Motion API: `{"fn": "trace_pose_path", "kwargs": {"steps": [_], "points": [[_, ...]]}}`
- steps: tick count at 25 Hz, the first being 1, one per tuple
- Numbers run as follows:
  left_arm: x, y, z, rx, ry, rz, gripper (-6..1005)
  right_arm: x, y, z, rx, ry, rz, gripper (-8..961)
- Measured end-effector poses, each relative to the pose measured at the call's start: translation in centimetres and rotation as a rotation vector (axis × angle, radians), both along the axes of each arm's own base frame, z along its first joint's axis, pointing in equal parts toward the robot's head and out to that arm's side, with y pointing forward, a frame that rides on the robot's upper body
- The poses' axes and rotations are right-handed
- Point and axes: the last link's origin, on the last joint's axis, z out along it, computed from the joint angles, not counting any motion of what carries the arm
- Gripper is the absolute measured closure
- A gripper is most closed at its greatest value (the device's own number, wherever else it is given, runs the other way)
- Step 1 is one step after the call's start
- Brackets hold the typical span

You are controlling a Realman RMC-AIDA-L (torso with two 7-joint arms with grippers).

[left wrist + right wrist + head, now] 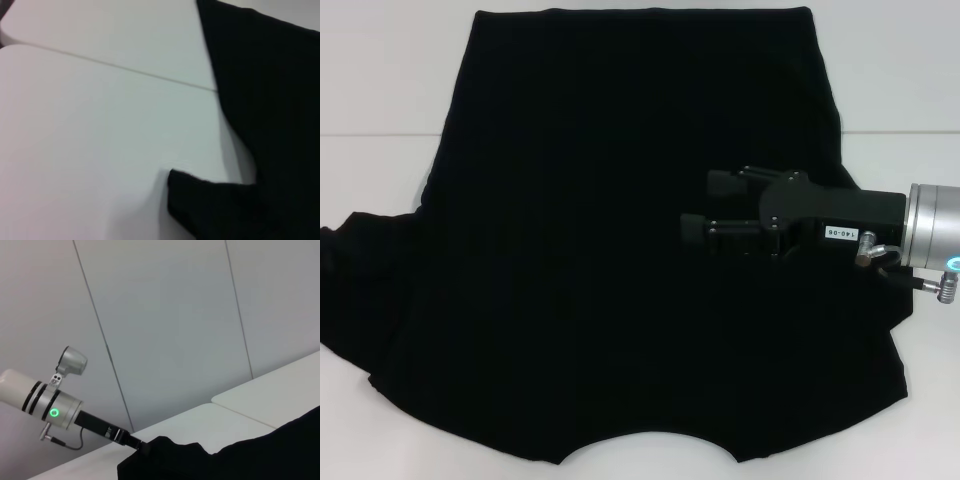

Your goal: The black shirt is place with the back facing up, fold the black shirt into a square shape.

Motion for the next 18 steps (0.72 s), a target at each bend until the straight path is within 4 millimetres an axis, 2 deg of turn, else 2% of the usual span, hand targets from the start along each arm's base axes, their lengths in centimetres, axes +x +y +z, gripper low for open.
{"fn": "trace_pose_path", "kwargs": {"steps": [10, 18], "points": [[2.3, 1.8, -0.3, -0.028, -0.006, -0.086, 986, 0.1, 0.0, 0.0, 0.002, 0.002, -0.003, 25], [3.8, 1.5, -0.3, -0.049, -0.072, -0.217, 986, 0.2, -0.1, 0.1, 0.006, 0.011, -0.009, 25]]}}
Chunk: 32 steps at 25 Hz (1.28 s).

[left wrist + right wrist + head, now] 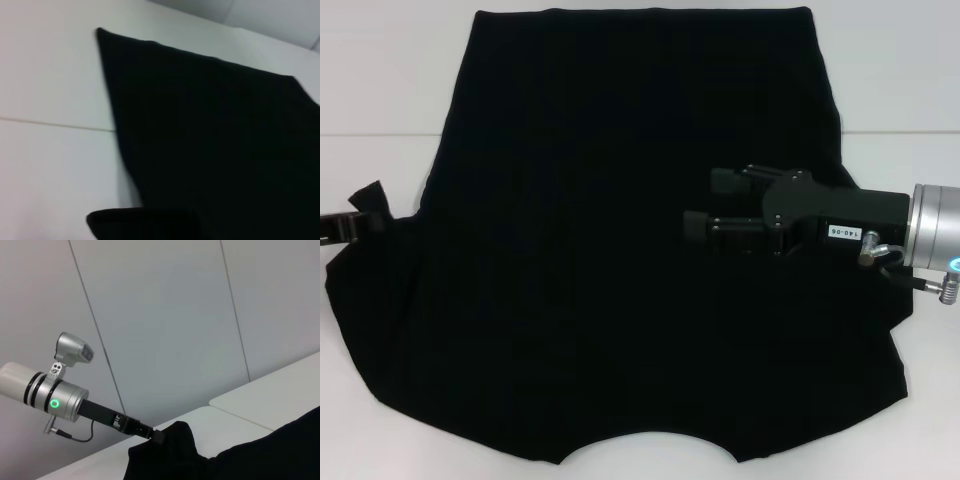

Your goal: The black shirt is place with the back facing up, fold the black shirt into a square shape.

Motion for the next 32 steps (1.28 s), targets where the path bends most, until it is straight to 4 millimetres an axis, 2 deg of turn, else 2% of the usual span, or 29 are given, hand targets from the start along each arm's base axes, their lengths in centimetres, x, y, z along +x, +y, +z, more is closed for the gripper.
{"fn": "trace_pose_path", "kwargs": {"steps": [8, 19, 21, 24, 32], "points": [[0.8, 0.3, -1.5, -0.040, -0.014, -0.048, 985, 0.0, 0.0, 0.0, 0.000, -0.002, 0.001, 24], [2.2, 0.9, -2.5, -0.069, -0.013, -0.095, 984, 0.1, 0.0, 0.0, 0.005, -0.005, 0.006, 25], [2.5, 1.0, -2.9, -0.080, -0.010, -0.106, 984, 0.1, 0.0, 0.0, 0.005, -0.005, 0.005, 25], [3.5, 1.1, -4.4, -0.125, 0.010, -0.145, 984, 0.2, 0.0, 0.1, 0.005, -0.005, 0.004, 25], [4.3, 0.9, -5.9, -0.154, -0.037, -0.172, 983, 0.1, 0.0, 0.1, 0.008, -0.005, 0.006, 26]]}}
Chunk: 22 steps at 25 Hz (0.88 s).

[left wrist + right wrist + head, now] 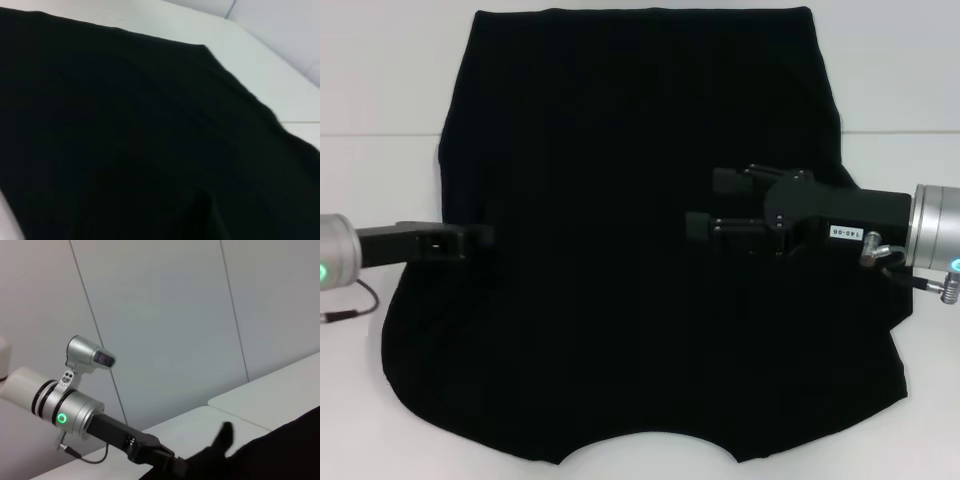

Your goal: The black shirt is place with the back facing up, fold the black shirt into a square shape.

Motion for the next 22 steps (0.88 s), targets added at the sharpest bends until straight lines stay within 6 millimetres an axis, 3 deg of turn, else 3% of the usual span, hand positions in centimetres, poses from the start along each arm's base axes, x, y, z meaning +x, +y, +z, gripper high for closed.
{"fn": "trace_pose_path", "kwargs": {"steps": [5, 15, 22], "points": [[0.9, -0.2, -1.2, -0.043, -0.074, -0.024, 983, 0.0, 0.2, 0.0, 0.007, -0.004, -0.002, 26], [2.9, -1.6, -0.8, -0.087, -0.270, -0.110, 608, 0.5, 0.8, 1.1, 0.044, 0.005, -0.043, 27], [4.6, -3.7, -1.9, -0.117, -0.389, -0.344, 349, 2.8, 1.8, 3.4, 0.028, 0.002, -0.240, 27]]}}
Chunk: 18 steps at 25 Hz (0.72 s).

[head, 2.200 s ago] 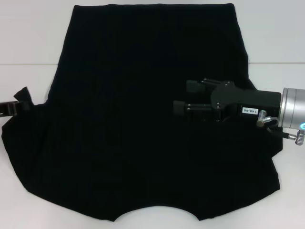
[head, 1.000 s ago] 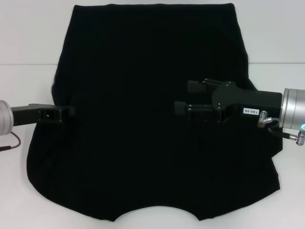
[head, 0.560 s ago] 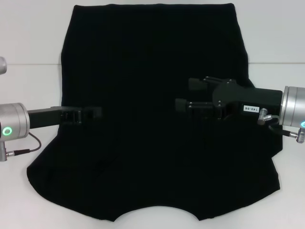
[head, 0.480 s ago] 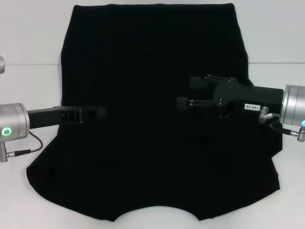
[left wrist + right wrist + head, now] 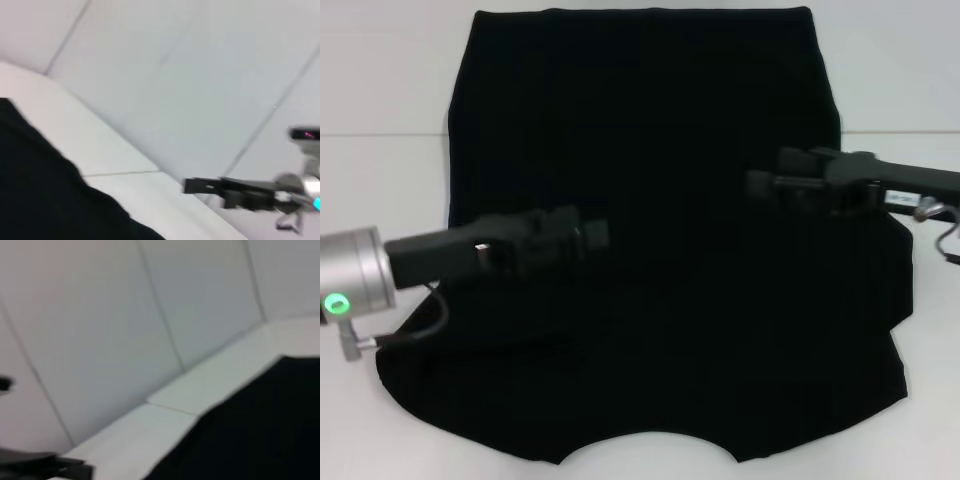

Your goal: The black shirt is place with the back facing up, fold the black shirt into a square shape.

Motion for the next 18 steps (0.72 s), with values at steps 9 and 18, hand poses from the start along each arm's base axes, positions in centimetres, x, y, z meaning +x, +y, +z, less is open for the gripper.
{"fn": "trace_pose_path", "kwargs": {"steps": [9, 18], "points": [[0.9, -2.1, -4.4, 0.046, 0.110, -0.308, 185, 5.1, 0.4, 3.9, -0.095, -0.135, -0.431, 28], [1.0, -3.0, -5.8, 0.035, 0.174, -0.416, 192, 8.9, -0.5, 6.1, -0.051, -0.187, -0.672, 28]]}}
